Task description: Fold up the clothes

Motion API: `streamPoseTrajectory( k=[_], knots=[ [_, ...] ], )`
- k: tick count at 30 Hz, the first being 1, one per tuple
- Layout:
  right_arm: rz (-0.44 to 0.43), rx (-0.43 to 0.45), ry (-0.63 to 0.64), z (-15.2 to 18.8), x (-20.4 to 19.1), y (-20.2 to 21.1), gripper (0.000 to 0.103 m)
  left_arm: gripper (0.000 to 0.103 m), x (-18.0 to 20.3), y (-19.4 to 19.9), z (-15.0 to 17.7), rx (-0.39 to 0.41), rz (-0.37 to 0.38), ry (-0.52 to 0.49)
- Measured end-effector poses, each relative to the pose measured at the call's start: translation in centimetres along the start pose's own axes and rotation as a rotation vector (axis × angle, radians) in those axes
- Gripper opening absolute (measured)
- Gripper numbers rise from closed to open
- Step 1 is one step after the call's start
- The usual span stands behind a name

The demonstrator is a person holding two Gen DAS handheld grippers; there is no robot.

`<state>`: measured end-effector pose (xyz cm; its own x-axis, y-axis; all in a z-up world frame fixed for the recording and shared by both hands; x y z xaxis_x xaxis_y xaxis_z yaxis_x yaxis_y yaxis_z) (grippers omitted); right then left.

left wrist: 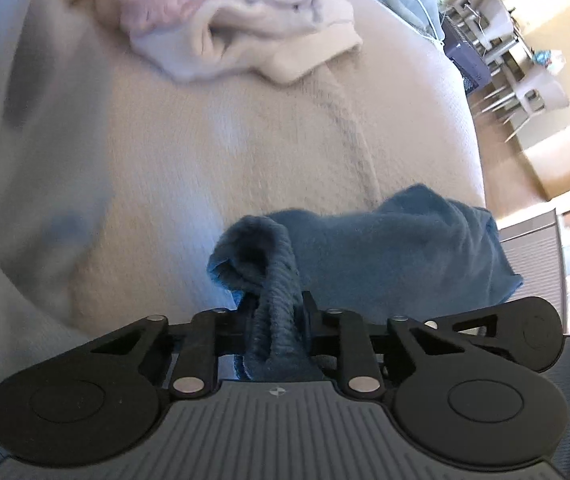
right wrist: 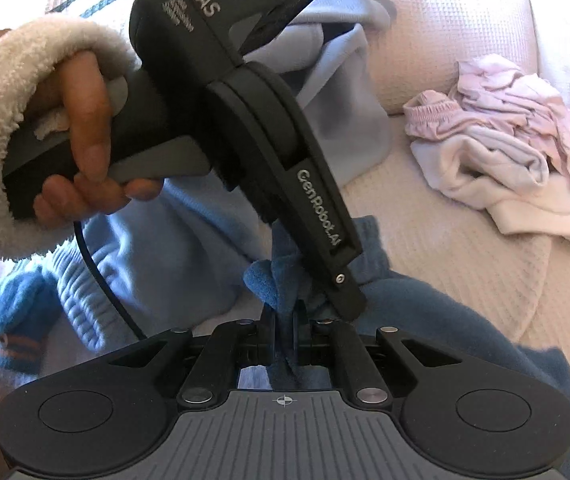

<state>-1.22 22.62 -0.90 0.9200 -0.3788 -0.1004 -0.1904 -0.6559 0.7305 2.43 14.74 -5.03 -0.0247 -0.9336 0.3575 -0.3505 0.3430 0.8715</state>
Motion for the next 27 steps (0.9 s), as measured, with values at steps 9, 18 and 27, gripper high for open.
streamPoseTrajectory(
  k=[9,18,27],
  knots=[
    [-0.001,0.099,-0.035,-6.9,3.1,-3.7,0.008,0.014,-3.2,2.4,-6.7,0.086,-0.244,-0.139],
    [-0.038,0.031,-0.178,-5.3,4.6,-10.0,0.011,0.023,-4.5,-2.6,-6.0,0.005,-0.486,-0.392],
    [-0.044,0.007,-0.217,-4.3,7.2,-4.9,0.030,0.065,-3.4,-1.1,-5.8,0.010,-0.451,-0.321]
  ],
)
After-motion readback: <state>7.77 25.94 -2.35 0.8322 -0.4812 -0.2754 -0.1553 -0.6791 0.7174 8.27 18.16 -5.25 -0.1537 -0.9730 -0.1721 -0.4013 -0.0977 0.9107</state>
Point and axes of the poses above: each gripper's, at about its wrist camera, not at the fingertips, and y roughly against the way its jaws point, x to its right, z to its underside, the point moved 10 cm from there along -y, roughly the way its jaws point, and after that the axes turned 5 degrees about -z, right-handed, at the moved point
